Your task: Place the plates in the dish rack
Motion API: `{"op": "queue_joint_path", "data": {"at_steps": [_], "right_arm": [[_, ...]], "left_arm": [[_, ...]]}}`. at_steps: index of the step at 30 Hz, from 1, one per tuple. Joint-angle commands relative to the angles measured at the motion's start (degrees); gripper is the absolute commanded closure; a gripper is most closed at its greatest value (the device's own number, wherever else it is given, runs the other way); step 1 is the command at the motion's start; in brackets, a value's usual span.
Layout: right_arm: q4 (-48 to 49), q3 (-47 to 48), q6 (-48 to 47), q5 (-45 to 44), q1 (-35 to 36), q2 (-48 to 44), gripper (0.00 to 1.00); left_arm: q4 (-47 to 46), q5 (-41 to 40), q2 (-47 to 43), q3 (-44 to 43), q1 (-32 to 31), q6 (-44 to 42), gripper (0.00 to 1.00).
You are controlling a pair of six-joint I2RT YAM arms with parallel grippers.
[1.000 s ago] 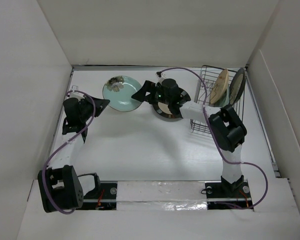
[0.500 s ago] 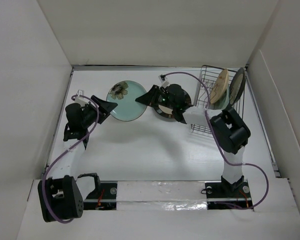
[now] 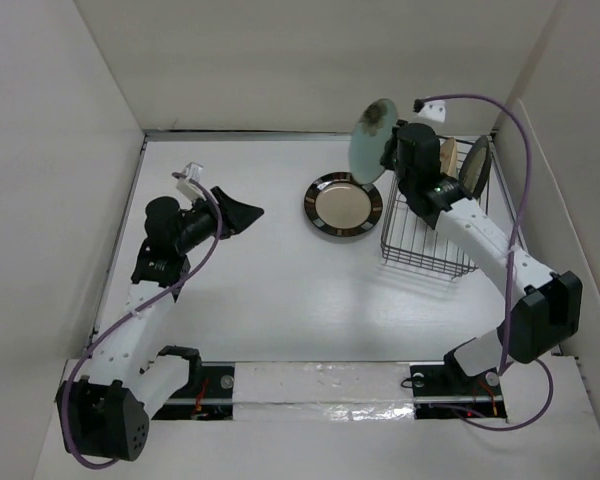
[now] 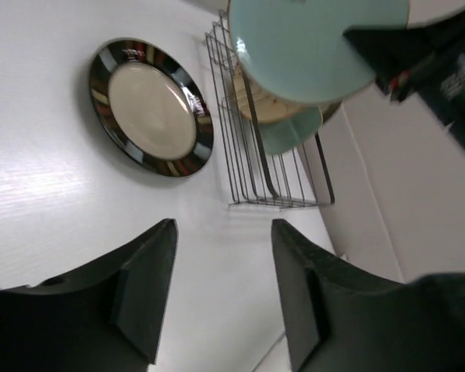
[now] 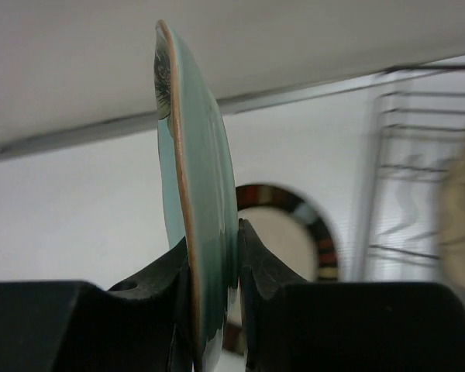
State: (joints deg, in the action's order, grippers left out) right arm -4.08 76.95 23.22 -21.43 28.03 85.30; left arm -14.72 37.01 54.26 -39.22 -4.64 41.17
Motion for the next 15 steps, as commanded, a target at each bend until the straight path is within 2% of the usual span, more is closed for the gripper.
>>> {"op": "queue_joint_path", "data": {"at_steps": [1, 4, 10, 15], "right_arm": [[-8.04, 6.98, -10.29, -25.10, -1.48, -3.03, 1.00], [-12.88, 11.37, -13.72, -31.98, -2.54, -1.89, 1.00], [-18.60, 18.93, -18.65, -37.89, -5.26, 4.08, 1.00], [-20.96, 23.15, -22.08, -39.39, -5.80, 9.96, 1.00]], "left_arm": [[4.16, 1.75, -0.64, -5.41, -6.06, -6.17, 0.54], [8.12, -2.02, -0.91, -9.11, -14.15, -10.30, 0.60], [9.88, -2.29, -2.32, -8.50, -20.21, -12.16, 0.80], [13.74, -5.45, -3.11, -10.25, -22.25, -15.32, 0.81]]}}
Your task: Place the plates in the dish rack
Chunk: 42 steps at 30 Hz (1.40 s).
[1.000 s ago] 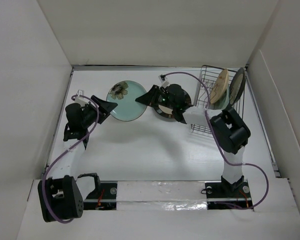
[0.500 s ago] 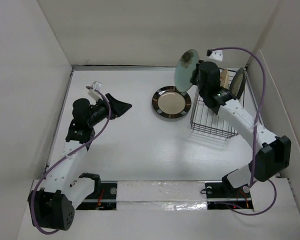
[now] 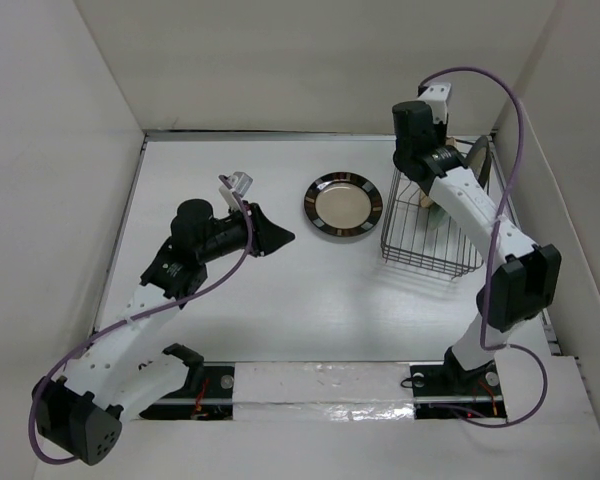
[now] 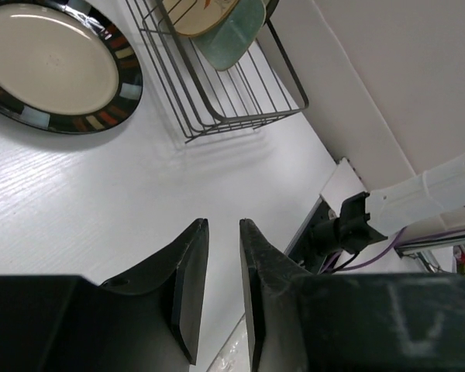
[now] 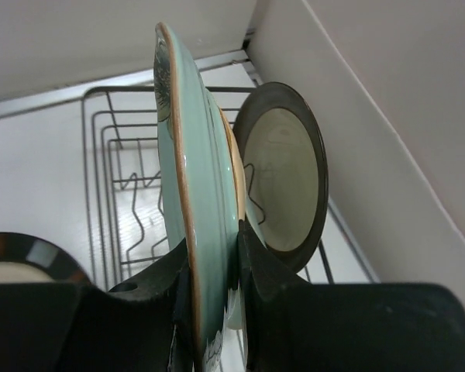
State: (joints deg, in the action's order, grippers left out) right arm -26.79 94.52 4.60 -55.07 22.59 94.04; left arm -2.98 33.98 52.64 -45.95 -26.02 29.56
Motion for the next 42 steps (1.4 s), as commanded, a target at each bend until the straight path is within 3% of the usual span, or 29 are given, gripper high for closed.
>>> {"op": "queue_joint_path", "data": {"at_steps": [1, 15, 23, 30, 31, 34, 35, 38, 42], "right_arm": [[1.56, 6.20, -3.81, -5.84, -0.96, 2.10, 1.00], [4.63, 2.78, -0.65, 1.10, -5.36, 8.18, 1.00], [11.84, -8.11, 7.16, 13.13, -8.88, 7.12, 1.00], [17.02, -13.74, 12.18, 16.48, -10.11, 7.56, 1.00], [17.73, -14.79, 12.88, 16.83, -10.11, 7.39, 0.96], [18.96, -16.81, 14.03, 16.49, -10.11, 5.55, 0.62], [19.14, -17.17, 14.21, 16.22, -10.11, 4.76, 0.44], [19.23, -17.35, 14.21, 16.31, -10.11, 1.77, 0.14], [20.01, -17.44, 12.72, 17.19, -8.88, -2.97, 0.00]], "left_arm": [[2.54, -3.03, -1.49, -3.70, -1.40, -4.16, 0.80], [2.90, -4.44, -0.17, -3.71, -1.93, -4.69, 0.68], [2.37, -8.04, -0.26, -3.09, -1.93, -4.60, 0.45], [2.54, -11.29, 2.02, -2.83, -1.93, -4.42, 0.41], [2.63, -11.56, 2.46, -2.83, -1.93, -4.42, 0.41], [2.89, -12.88, 4.57, -2.82, -1.93, -4.16, 0.41], [2.90, -13.14, 6.05, -3.09, -1.93, -3.81, 0.41], [2.90, -13.76, 10.18, -4.49, -1.93, -3.28, 0.41], [6.39, -17.26, 18.44, -9.40, -1.93, -4.07, 0.41]]}}
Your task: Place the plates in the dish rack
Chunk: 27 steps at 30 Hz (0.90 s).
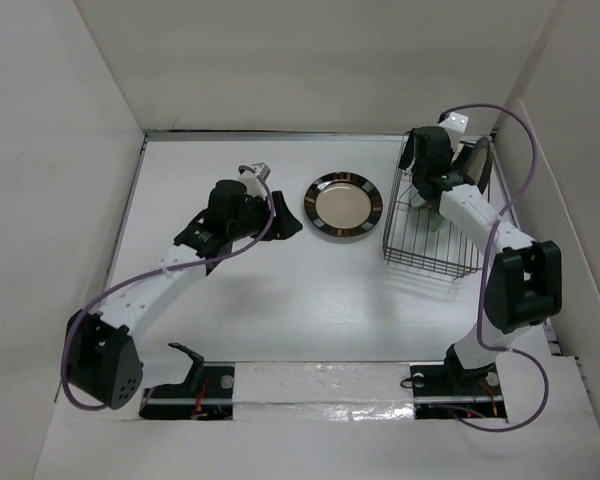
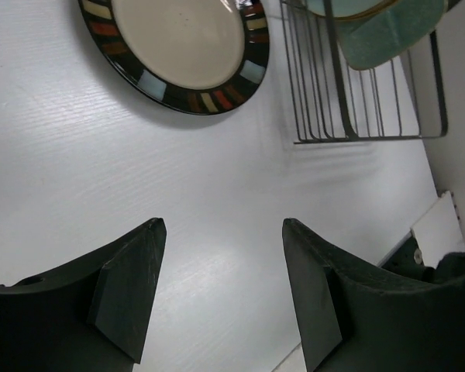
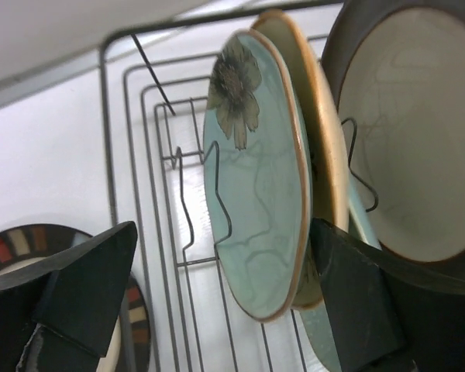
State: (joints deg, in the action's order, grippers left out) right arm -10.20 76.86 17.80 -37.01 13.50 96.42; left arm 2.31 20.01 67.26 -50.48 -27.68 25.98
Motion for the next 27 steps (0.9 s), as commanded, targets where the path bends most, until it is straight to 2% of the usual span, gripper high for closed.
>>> {"op": "queue_joint_path", "data": {"at_steps": [1, 5, 10, 15, 19, 21, 25, 27], "right_arm": [[3.86, 0.31, -0.75, -0.34, 0.82, -7.46, 0.00], [4.39, -0.30, -1.72, 2.46, 2.84, -13.18, 0.00], [6.06, -5.21, -0.05, 6.33, 4.08, -20.38, 0.00], [7.47, -9.27, 1.18, 10.56, 8.02, -25.75, 0.00], [9.57, -12.08, 1.27, 11.70, 11.90, -28.04, 0.00], [9.58, -13.57, 1.27, 11.79, 13.04, -28.92, 0.00], [13.35, -16.47, 1.88, 12.58, 13.75, -31.46, 0.00], [14.15, -18.31, 2.32, 13.20, 14.27, -33.05, 0.01]], "left_arm": [[1.30, -3.92, 5.75, -6.55, -0.27, -0.31, 0.41], [-0.37, -4.45, 17.33, -9.63, -0.27, 2.06, 0.41], [-0.99, -10.16, 27.11, -17.35, -0.27, 4.25, 0.40], [-1.95, -9.21, 38.72, -22.73, 0.26, 7.86, 0.38], [-6.96, -7.44, 43.64, -25.45, 0.26, 9.18, 0.29], [-6.53, -8.31, 46.54, -26.95, 0.26, 9.44, 0.29], [-7.31, -8.76, 50.59, -29.06, 0.26, 12.51, 0.39], [-9.50, -9.02, 52.09, -28.80, 0.26, 14.27, 0.40]]}}
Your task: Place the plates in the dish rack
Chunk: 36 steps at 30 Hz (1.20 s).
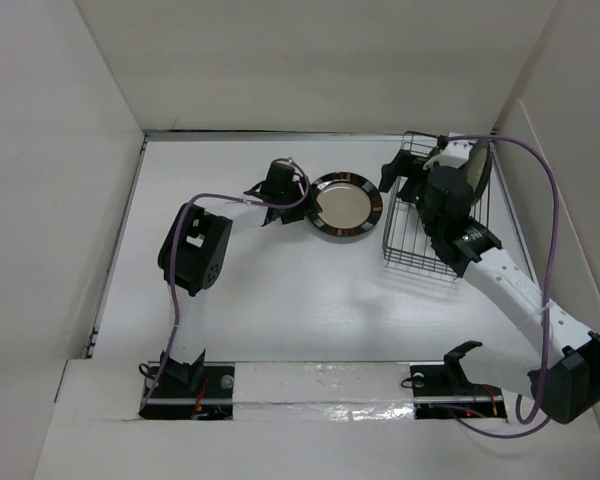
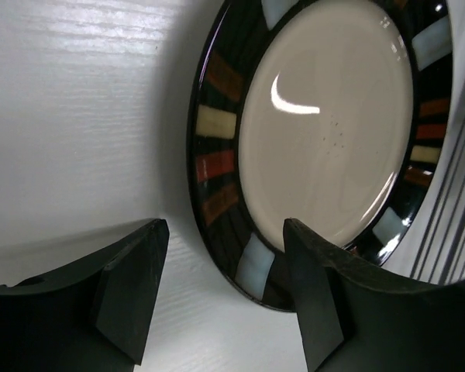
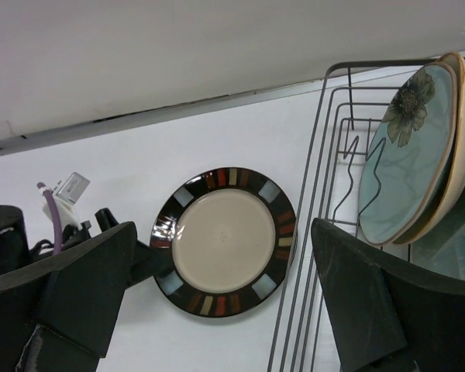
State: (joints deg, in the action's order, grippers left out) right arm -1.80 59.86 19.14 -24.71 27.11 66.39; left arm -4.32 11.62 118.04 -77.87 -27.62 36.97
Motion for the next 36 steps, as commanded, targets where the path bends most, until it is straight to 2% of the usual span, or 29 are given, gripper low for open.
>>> {"op": "queue_joint_path", "data": {"at_steps": [1, 3, 6, 7, 9, 10, 12, 13, 17, 19, 20, 21, 22, 23, 24, 25, 26, 27, 28, 31, 32, 34, 36], "right_arm": [[6.02, -1.76, 0.99, 0.54, 0.66, -3.46, 0.01], [6.28, -2.55, 1.25, -0.51, 1.28, -4.60, 0.01], [6.81, -3.87, 1.87, -0.16, 1.28, -5.92, 0.02], [6.99, -4.39, 2.13, -0.08, 1.28, -6.10, 0.02], [7.43, -4.92, 2.66, 0.80, 1.28, -6.88, 0.02], [7.17, -5.10, 3.01, 1.15, 1.28, -7.15, 0.03], [7.25, -6.06, 3.36, 1.68, 1.88, -7.76, 0.03], [7.69, -6.59, 3.54, 1.68, 1.89, -8.55, 0.03], [8.22, -8.35, 4.24, 2.38, 2.42, -9.35, 0.03], [8.74, -8.44, 4.16, 3.17, 2.42, -8.48, 0.07], [8.92, -8.44, 4.16, 4.57, 2.42, -8.12, 0.13], [9.53, -8.35, 4.59, 5.63, 2.42, -7.16, 0.24], [10.06, -8.35, 4.86, 6.68, 2.42, -7.15, 0.42], [10.50, -8.26, 5.29, 9.13, 2.42, -6.11, 0.68], [11.20, -8.26, 5.82, 10.37, 2.42, -5.40, 0.82], [11.90, -7.74, 6.09, 11.78, 2.42, -4.52, 0.93], [12.08, -7.30, 6.52, 13.70, 2.42, -3.65, 1.00], [12.43, -6.95, 6.96, 14.68, 2.42, -1.72, 1.00], [13.31, -6.68, 7.23, 15.82, 2.42, -0.66, 1.00], [14.19, -5.45, 7.93, 19.60, 1.89, 3.04, 0.50], [14.37, -5.19, 7.93, 21.09, 1.02, 3.83, 0.23], [15.86, -5.45, 8.55, 26.62, -0.04, 5.67, 0.09], [17.35, -6.58, 9.25, 30.05, -1.36, 6.29, 0.01]], "left_arm": [[-3.50, -0.80, 1.58, -1.15, -0.41, 4.07, 0.41], [-6.12, -1.07, 2.20, -0.45, -0.42, 7.05, 0.44], [-9.03, -1.85, 2.55, 1.05, -0.42, 10.22, 0.56], [-9.65, -2.12, 2.63, 1.57, -0.42, 10.57, 0.67], [-11.84, -2.48, 2.55, 2.45, -0.42, 11.36, 0.75], [-12.73, -2.65, 2.46, 3.33, -0.42, 11.37, 0.83], [-14.04, -4.49, 1.93, 4.21, -0.42, 11.11, 0.88], [-14.57, -4.93, 1.76, 5.17, -0.42, 10.93, 0.99], [-20.10, -5.47, -3.66, 11.67, 1.95, 11.37, 1.00], [-23.18, -5.20, -7.71, 16.40, 3.79, 11.98, 1.00], [-24.06, -5.72, -12.96, 18.08, 3.80, 11.98, 1.00], [-25.38, -7.64, -18.93, 21.49, 4.41, 11.55, 1.00], [-25.74, -8.97, -18.99, 23.01, 4.41, 11.54, 1.00], [-25.92, -10.11, -24.73, 24.24, 4.41, 10.59, 1.00], [-26.00, -10.99, -27.48, 25.56, 4.41, 10.06, 1.00], [-25.74, -11.09, -29.86, 27.31, 4.41, 9.62, 1.00], [-25.22, -12.31, -34.23, 28.02, 4.41, 8.74, 1.00], [-24.26, -12.76, -36.28, 28.55, 4.41, 8.38, 1.00], [-23.73, -12.41, -38.21, 29.60, 4.41, 8.03, 1.00], [-20.57, -10.31, -45.60, 30.84, 4.41, 6.10, 1.00], [-19.60, -9.69, -49.10, 30.93, 4.41, 5.57, 1.00], [-16.35, -8.28, -52.54, 31.11, 4.41, 3.82, 1.00], [-13.98, -6.71, -57.55, 31.37, 4.41, 3.37, 1.00]]}}
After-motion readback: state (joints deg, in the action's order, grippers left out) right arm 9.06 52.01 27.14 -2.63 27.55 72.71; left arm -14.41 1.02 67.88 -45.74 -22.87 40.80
